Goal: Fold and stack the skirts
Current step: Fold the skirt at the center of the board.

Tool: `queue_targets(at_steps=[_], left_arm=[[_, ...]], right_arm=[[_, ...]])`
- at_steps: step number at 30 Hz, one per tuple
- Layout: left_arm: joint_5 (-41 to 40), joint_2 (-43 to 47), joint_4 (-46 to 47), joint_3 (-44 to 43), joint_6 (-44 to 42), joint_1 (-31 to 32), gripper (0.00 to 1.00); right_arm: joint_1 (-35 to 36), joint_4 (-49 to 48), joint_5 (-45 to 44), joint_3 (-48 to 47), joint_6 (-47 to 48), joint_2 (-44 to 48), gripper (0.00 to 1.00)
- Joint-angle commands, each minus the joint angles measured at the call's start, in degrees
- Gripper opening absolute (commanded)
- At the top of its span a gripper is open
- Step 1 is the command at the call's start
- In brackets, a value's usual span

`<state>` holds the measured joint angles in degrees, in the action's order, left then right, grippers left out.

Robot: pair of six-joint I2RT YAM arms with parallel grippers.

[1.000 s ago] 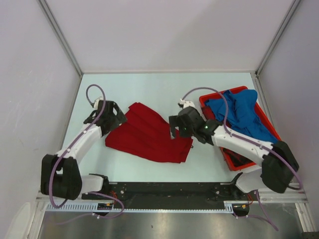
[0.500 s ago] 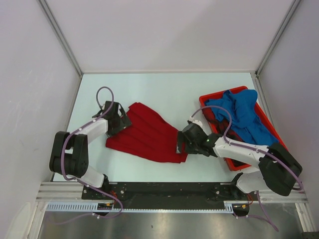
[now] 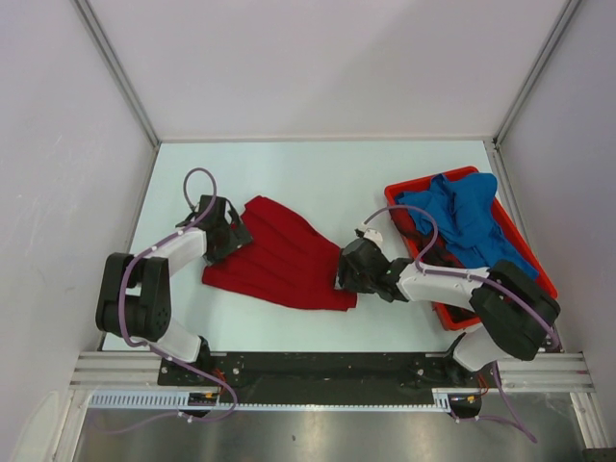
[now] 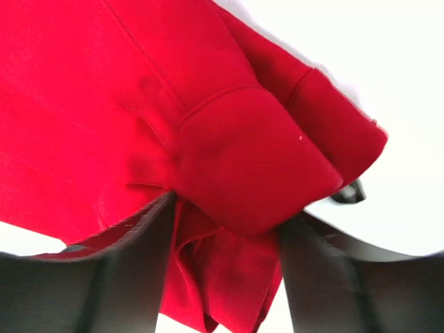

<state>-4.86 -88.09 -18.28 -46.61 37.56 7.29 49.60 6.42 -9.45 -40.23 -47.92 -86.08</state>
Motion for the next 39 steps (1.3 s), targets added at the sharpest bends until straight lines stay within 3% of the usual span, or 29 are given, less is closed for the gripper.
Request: queue_targets(at_steps=[1,4,8,12,18,23,29,35,39], left_arm=[[1.08,-1.11,1.23,0.56,0.41,-0.70,0.96],[0.56,-0.68,0.79,0.73,0.67,-0.78,0.96],[-0.93,1.52,-0.79,0.73,1.02,-0.79,0.96],[-1.55,5.12,-1.84,1.34,1.29,-0.78,0.97],[6.51,11.97,-0.26,3.01,-0.21,-0.70,1.00],[10.22,18.83,2.54,5.12,0.41,1.49,1.00],[11.01,18.57,0.97,5.83,0.67,9.31,1.00],[12.77,19.71,2.46,13.89,3.47,13.27,0.98],[16.19,22.17,8.25,19.18,5.24,15.21,0.93]], right_arm=[[0.84,-1.31,-0.22,2.08,-3.05,-6.29,0.53],[0.76,-2.02,-1.00,2.08,-3.14,-7.43,0.33],[-0.56,-0.79,-1.18,2.08,-1.39,-5.86,0.22],[-2.84,0.88,1.18,2.08,4.75,-1.29,0.00],[-9.86,10.53,7.51,0.86,18.11,9.16,0.00],[-12.07,26.26,3.75,-5.20,27.16,18.31,0.00],[-12.52,38.49,0.05,-15.91,27.62,18.41,0.00],[-12.60,45.70,-3.81,-24.61,23.49,14.37,0.00],[-12.69,50.70,-5.84,-29.89,20.24,10.60,0.00]])
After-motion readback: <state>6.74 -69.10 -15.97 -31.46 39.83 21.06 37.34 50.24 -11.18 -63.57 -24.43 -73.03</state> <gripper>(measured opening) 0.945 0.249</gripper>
